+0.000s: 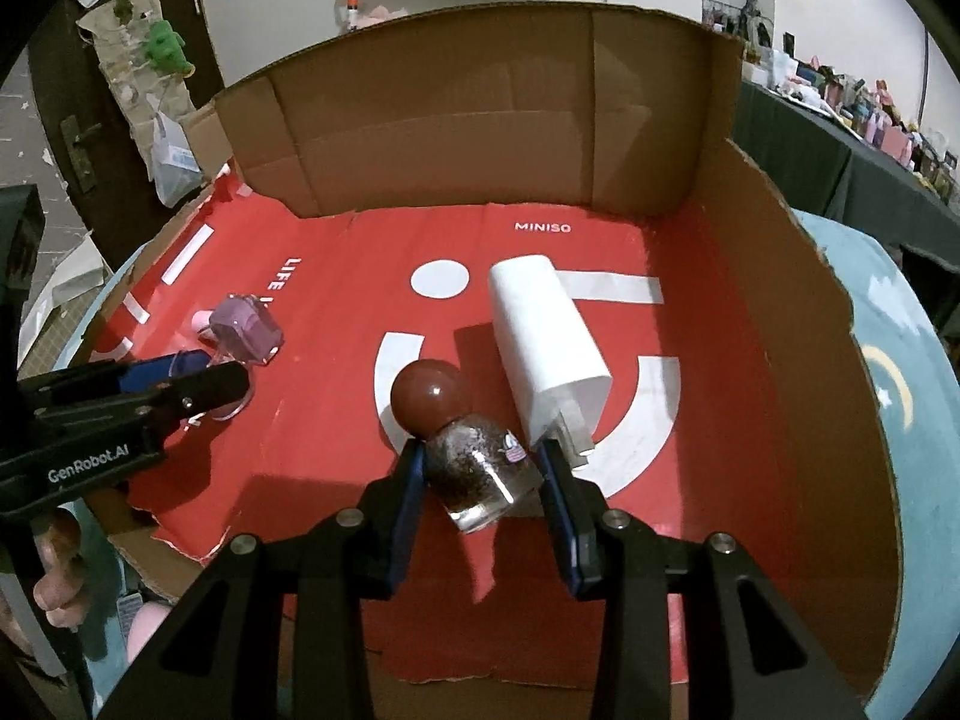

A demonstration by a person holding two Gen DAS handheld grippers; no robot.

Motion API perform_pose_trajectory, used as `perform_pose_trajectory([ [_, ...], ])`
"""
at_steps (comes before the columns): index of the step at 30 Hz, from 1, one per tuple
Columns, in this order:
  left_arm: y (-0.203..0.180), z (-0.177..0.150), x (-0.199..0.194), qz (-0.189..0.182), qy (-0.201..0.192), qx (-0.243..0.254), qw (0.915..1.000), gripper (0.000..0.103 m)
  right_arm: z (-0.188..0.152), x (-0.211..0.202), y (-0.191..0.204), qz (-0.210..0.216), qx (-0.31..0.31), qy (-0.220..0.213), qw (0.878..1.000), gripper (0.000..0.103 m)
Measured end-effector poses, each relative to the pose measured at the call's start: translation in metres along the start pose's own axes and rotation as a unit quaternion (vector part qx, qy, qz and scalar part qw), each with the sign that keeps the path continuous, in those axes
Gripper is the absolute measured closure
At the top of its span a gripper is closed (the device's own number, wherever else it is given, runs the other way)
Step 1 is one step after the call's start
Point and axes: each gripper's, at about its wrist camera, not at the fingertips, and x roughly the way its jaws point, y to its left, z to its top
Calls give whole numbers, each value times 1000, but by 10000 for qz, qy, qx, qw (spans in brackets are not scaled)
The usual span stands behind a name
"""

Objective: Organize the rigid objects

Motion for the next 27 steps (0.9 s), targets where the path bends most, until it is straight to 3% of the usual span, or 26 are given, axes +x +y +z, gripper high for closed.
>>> perform_pose_trajectory([
  [19,2,1,1,26,28,-24,10000,62,2,2,1,-7,12,44,10000,63],
  [27,0,-1,4,202,61,75,9997,62,1,2,2,2,-12,41,10000,63],
])
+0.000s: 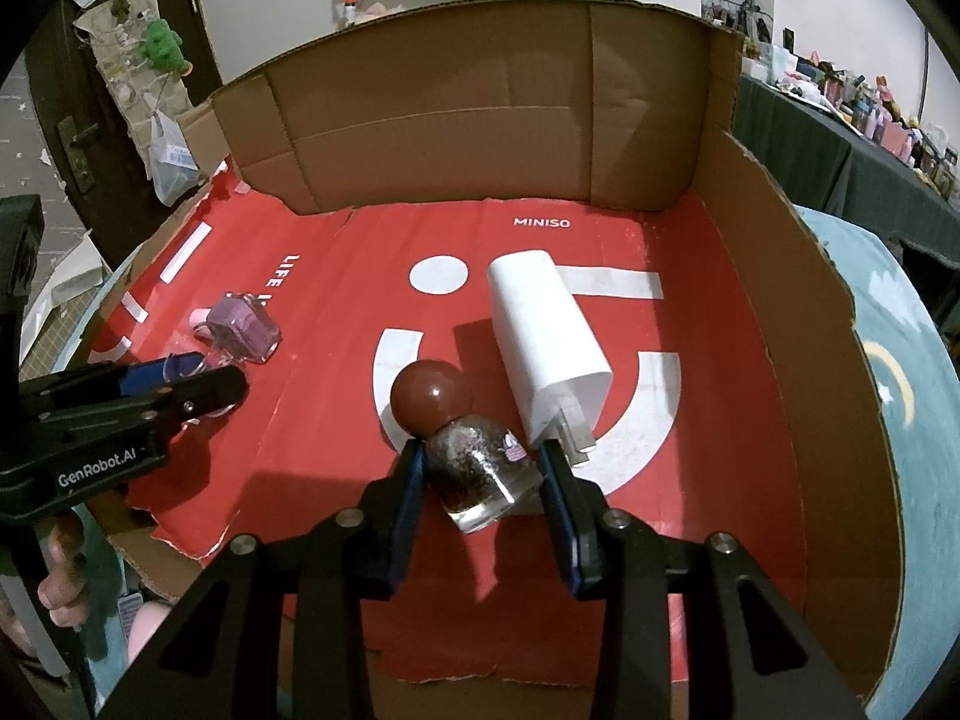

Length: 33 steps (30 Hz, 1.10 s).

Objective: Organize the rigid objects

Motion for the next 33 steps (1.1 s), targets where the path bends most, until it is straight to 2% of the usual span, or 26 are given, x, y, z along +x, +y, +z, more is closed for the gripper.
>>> perform_pose_trajectory([
  [6,-6,-1,-8,109,-135,122,9998,62,-2,-4,-1,46,14,-26,10000,62],
  [11,-8,-3,-17,84,-203,145,9997,47,-4,-9,1,83,-3,-55,10000,62],
  [14,-8,-4,-24,121,-288,133,9994,40,-4,-19,2,110,-6,-185,9998,53],
  [16,-7,-5,-30,150,-367,121,9991,29,-4,-26,3,141,-6,-266,9995,51],
  [20,-6,-6,-40,108,-482,74,9988,24,-4,-37,4,187,-17,-375,9991,45],
  [22,-6,-8,-46,139,-569,70,9983,10,-5,-43,5,216,-13,-428,9989,40],
  [27,-6,-13,-61,168,-766,27,9969,7,-10,-59,7,283,-1,-610,9977,28],
  [29,-4,-15,-66,126,-835,-30,9964,0,-12,-66,7,302,17,-697,9971,24],
  [33,2,-21,-79,23,-1086,-184,9939,0,-16,-82,6,330,60,-904,9953,14],
])
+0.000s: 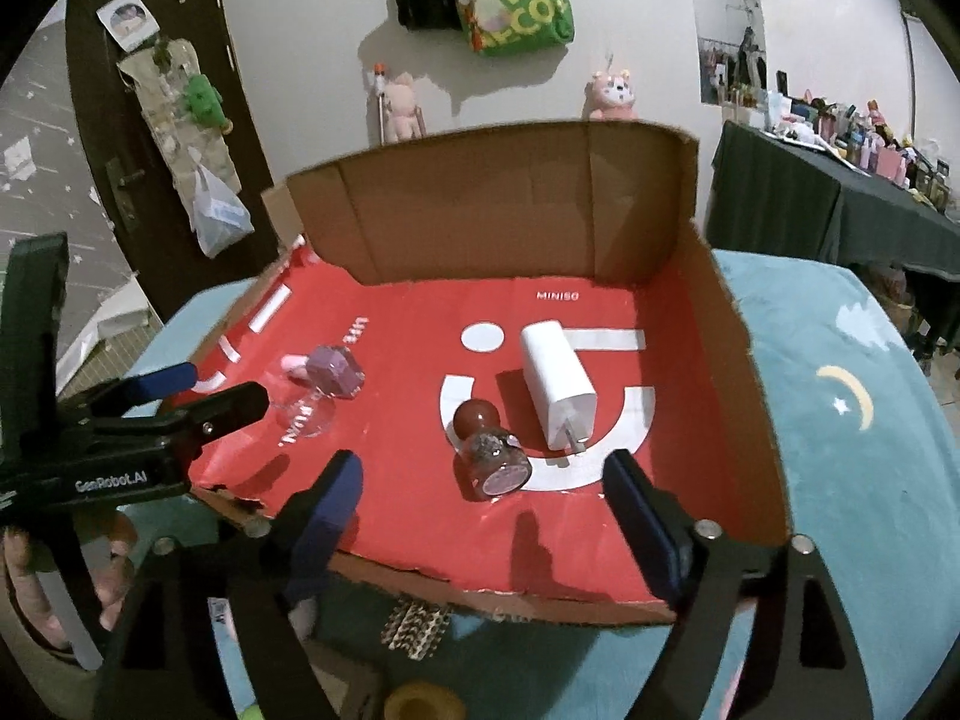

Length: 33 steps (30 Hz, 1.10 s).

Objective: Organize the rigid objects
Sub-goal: 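Withdraw both open tools from the box back toward the remaining items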

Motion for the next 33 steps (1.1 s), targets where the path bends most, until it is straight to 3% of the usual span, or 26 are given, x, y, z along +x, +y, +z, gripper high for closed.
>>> perform_pose_trajectory([
  [6,4,-10,-19,-51,-266,-60,9996,0,-3,-19,4,-2,-25,-313,9995,2],
  [10,3,-16,-29,-153,-261,-29,9995,0,-8,-36,10,26,-127,-701,9975,0],
  [15,1,-26,-52,2,-431,-16,9991,0,-15,-56,13,200,-79,-1097,9937,0],
  [23,-10,-39,-75,469,-744,353,9955,0,-29,-72,13,190,0,-1232,9922,0],
  [33,-6,-52,-86,84,-632,117,9979,0,-44,-92,17,237,-105,-1465,9889,0],
])
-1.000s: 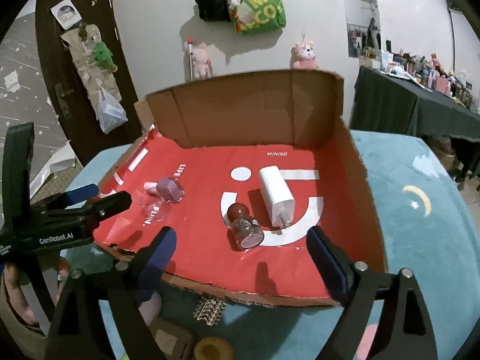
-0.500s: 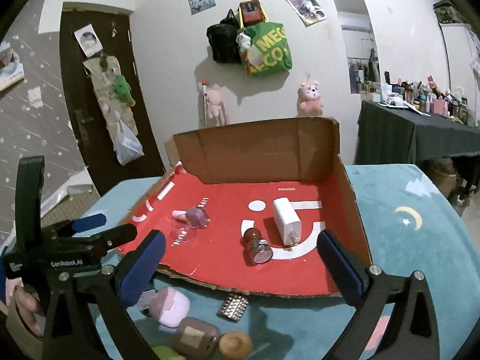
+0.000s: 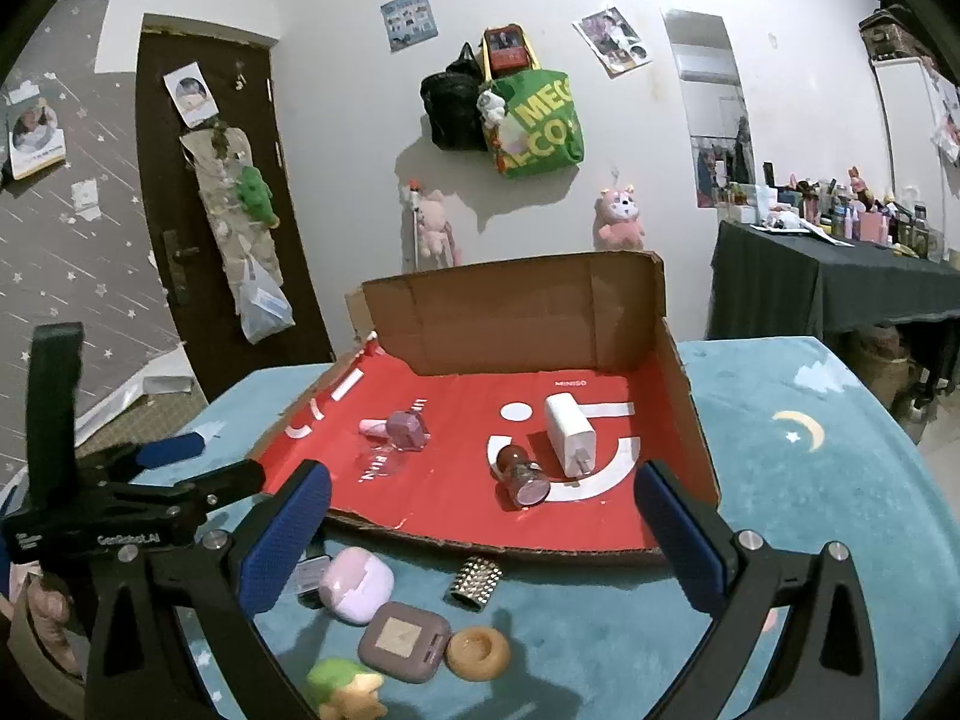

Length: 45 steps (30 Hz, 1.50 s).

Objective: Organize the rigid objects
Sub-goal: 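Withdraw both open tools from the box back toward the remaining items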

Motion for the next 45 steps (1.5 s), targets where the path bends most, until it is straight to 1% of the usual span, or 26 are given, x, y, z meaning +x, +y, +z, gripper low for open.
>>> perform_pose_trajectory([
  [4,-1,-6,-5,-31,54,17,10000,0,-5,-6,4,33,-64,-35,10000,0],
  [9,-8,-19,-10,-103,75,155,9998,0,-14,-12,5,138,8,-24,9999,0],
  [12,-10,-27,-15,1,-39,139,9999,0,-19,-18,3,169,80,-222,9996,0],
  [14,-10,-32,-18,44,-121,115,9999,0,-23,-20,2,234,141,-204,9994,0],
  [18,-10,-42,-18,42,-55,99,9999,0,-30,-24,6,181,55,-209,9996,0],
  [22,-16,-51,-17,149,106,307,9994,0,-40,-24,9,118,-23,-109,9999,0],
  [25,-20,-57,-16,116,227,379,9990,0,-45,-25,10,120,-31,-41,9999,0],
  [28,-22,-63,-15,126,289,437,9985,0,-51,-27,12,29,-88,-16,10000,0],
  [31,-24,-69,-14,108,386,468,9981,0,-57,-25,11,5,-51,128,9999,0],
  [38,-26,-78,-17,-32,454,447,9980,0,-70,-24,8,-80,34,349,9994,0],
  [45,-22,-90,-16,-222,627,282,9974,0,-79,-20,11,31,68,556,9984,7],
])
